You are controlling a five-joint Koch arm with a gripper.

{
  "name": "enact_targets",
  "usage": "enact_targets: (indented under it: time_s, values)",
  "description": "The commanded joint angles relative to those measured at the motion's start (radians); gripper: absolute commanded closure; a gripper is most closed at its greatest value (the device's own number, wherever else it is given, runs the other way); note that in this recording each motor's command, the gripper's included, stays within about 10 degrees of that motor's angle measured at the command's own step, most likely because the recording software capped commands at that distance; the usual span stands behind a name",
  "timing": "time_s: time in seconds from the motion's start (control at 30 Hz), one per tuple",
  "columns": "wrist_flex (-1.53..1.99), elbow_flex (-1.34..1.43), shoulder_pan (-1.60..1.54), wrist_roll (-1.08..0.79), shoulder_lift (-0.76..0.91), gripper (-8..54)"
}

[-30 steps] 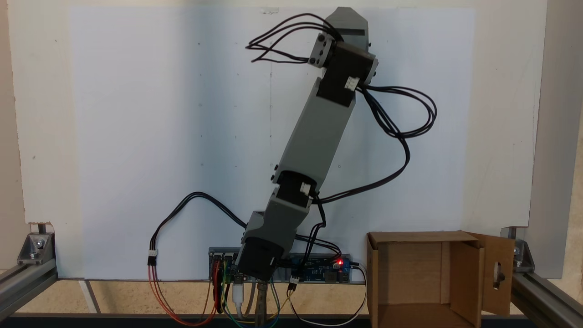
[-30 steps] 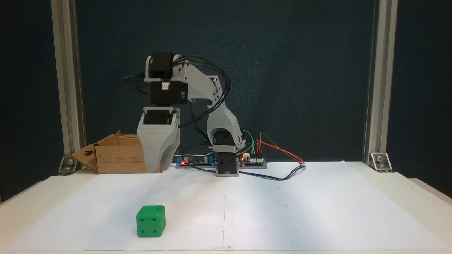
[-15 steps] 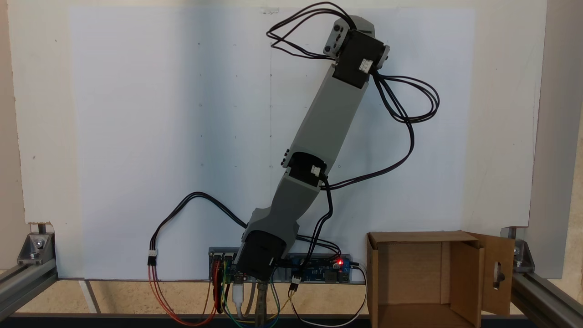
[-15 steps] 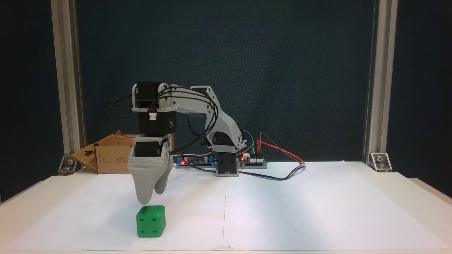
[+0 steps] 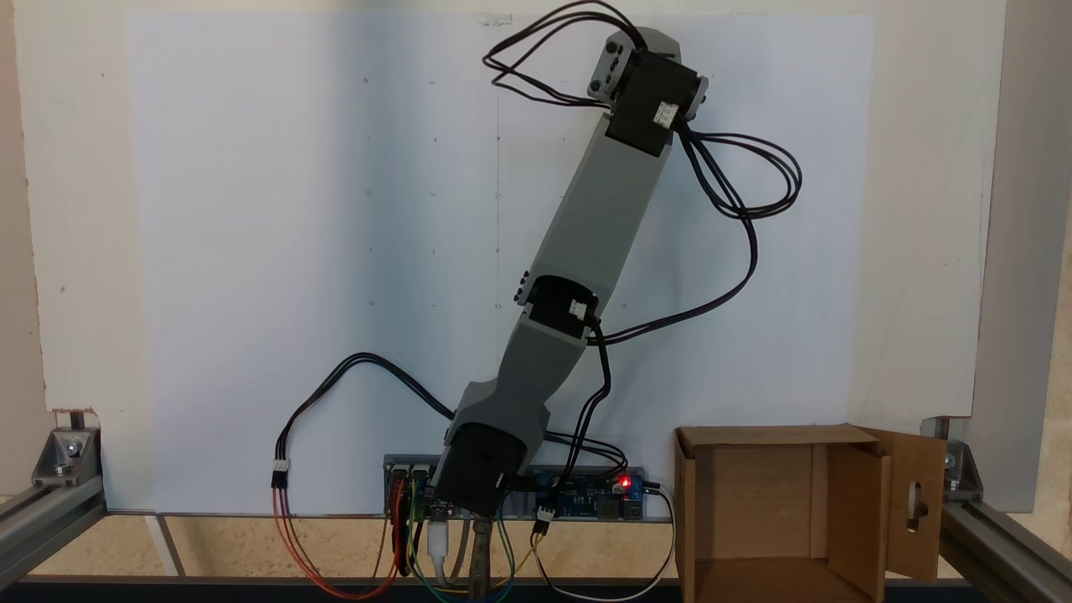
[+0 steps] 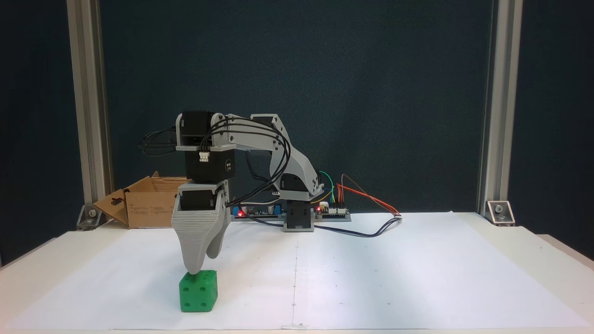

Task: Grasp a green dice and put it in the bin.

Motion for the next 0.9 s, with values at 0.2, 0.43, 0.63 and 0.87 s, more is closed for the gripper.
enact_targets:
  time_s: [0.2,0.43,0.63,0.87]
  values:
    - [-0.021,-0.060,-0.025,-0.061,0.012,1.1]
    - [-0.054,-0.060,-0.028,-0.061,-0.008,1.3]
    - [-0.074,-0.060,-0.026,-0.061,-0.015,1.5]
    - [-0.086,-0.060,-0.020,-0.063,-0.025,1.5]
